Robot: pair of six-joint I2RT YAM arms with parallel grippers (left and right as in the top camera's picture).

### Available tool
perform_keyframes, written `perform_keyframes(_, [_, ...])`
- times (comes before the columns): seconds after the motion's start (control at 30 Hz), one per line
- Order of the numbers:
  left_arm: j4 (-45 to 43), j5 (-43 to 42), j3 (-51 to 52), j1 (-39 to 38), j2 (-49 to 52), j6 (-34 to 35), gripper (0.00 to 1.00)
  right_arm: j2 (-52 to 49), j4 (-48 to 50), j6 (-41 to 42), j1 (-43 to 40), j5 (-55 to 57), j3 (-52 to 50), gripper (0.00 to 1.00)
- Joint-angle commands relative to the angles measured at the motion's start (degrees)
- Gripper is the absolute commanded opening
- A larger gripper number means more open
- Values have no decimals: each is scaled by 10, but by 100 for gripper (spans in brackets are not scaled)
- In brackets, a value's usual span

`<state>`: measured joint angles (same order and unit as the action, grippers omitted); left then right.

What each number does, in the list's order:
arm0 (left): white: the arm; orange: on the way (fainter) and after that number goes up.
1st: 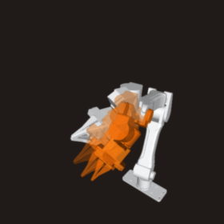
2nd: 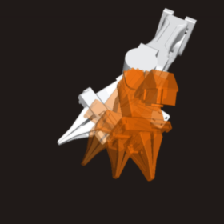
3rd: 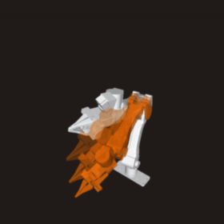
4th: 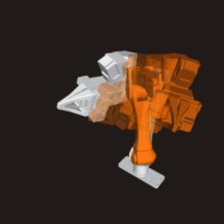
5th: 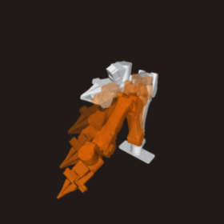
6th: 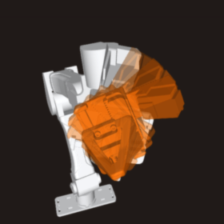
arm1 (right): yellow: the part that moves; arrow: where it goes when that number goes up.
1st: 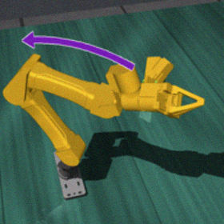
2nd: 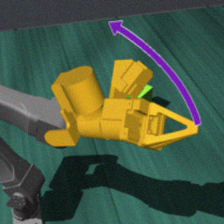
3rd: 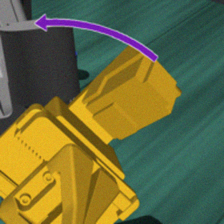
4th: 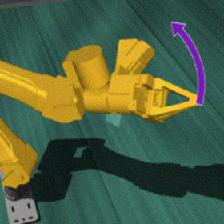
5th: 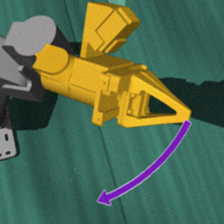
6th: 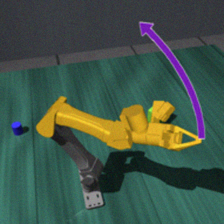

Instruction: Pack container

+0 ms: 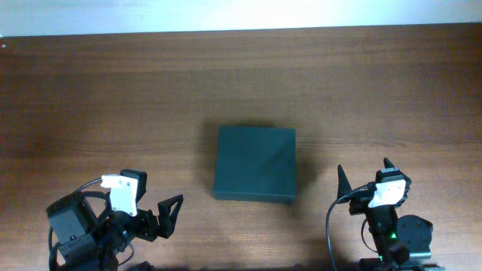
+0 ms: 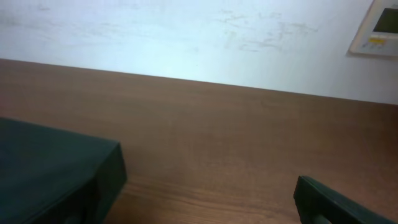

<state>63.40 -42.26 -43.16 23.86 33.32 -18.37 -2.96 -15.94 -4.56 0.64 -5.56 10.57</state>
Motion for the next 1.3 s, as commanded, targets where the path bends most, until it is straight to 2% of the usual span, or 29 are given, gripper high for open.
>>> perform_keyframes(0.0, [-2, -10, 3, 1, -1, -3, 99, 25, 3, 1, 5, 5, -19, 98])
perform_keyframes(0.37, [-2, -10, 3, 1, -1, -3, 99, 28, 3, 1, 5, 14, -58, 99])
perform_keyframes(1.27, [-2, -10, 3, 1, -1, -3, 99, 28, 6, 1, 5, 22, -59, 99])
